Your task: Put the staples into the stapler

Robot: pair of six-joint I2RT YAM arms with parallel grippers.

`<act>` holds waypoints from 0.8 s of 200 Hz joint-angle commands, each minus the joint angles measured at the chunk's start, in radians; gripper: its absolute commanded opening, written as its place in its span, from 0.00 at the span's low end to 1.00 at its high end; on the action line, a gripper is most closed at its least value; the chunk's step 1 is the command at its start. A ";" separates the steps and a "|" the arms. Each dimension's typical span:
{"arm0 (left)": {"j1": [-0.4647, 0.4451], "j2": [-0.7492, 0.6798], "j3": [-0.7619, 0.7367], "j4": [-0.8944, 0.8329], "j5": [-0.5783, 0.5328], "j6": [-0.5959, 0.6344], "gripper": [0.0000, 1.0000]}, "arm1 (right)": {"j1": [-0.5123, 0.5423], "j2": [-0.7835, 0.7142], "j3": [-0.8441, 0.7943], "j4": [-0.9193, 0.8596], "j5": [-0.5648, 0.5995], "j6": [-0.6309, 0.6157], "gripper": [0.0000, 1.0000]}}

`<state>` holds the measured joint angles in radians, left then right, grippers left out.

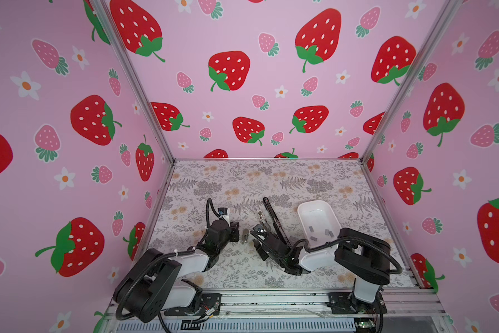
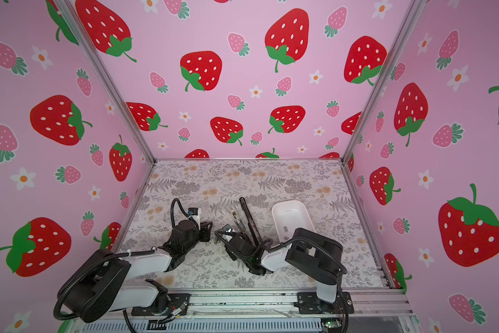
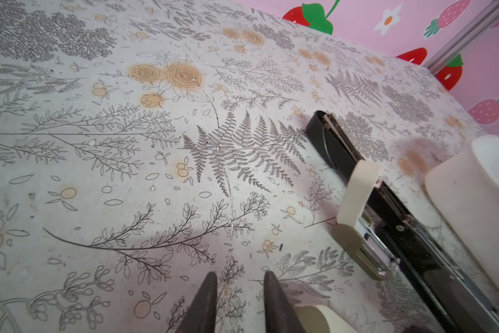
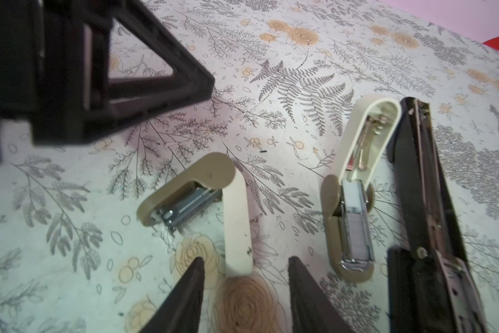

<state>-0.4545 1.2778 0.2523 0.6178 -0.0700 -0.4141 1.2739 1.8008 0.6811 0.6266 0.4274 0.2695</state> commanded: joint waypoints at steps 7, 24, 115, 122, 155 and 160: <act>-0.027 -0.132 -0.022 -0.142 0.025 -0.093 0.33 | 0.004 -0.018 -0.032 0.072 -0.025 -0.033 0.57; -0.041 -0.183 -0.004 -0.288 0.025 -0.103 0.36 | 0.003 0.005 -0.041 0.091 -0.025 -0.035 0.57; -0.108 -0.136 0.008 -0.365 0.100 -0.099 0.44 | 0.002 0.061 -0.024 0.131 -0.066 -0.047 0.57; -0.108 -0.128 0.008 -0.357 0.095 -0.100 0.43 | 0.002 0.060 -0.026 0.133 -0.066 -0.047 0.57; -0.110 -0.089 0.017 -0.329 0.123 -0.098 0.37 | 0.002 0.046 -0.040 0.137 -0.060 -0.044 0.57; -0.111 -0.083 0.018 -0.322 0.127 -0.098 0.35 | 0.002 0.044 -0.041 0.139 -0.061 -0.044 0.57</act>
<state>-0.5606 1.1698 0.2478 0.2756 0.0372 -0.5026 1.2743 1.8519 0.6399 0.7414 0.3683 0.2337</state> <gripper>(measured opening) 0.383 0.570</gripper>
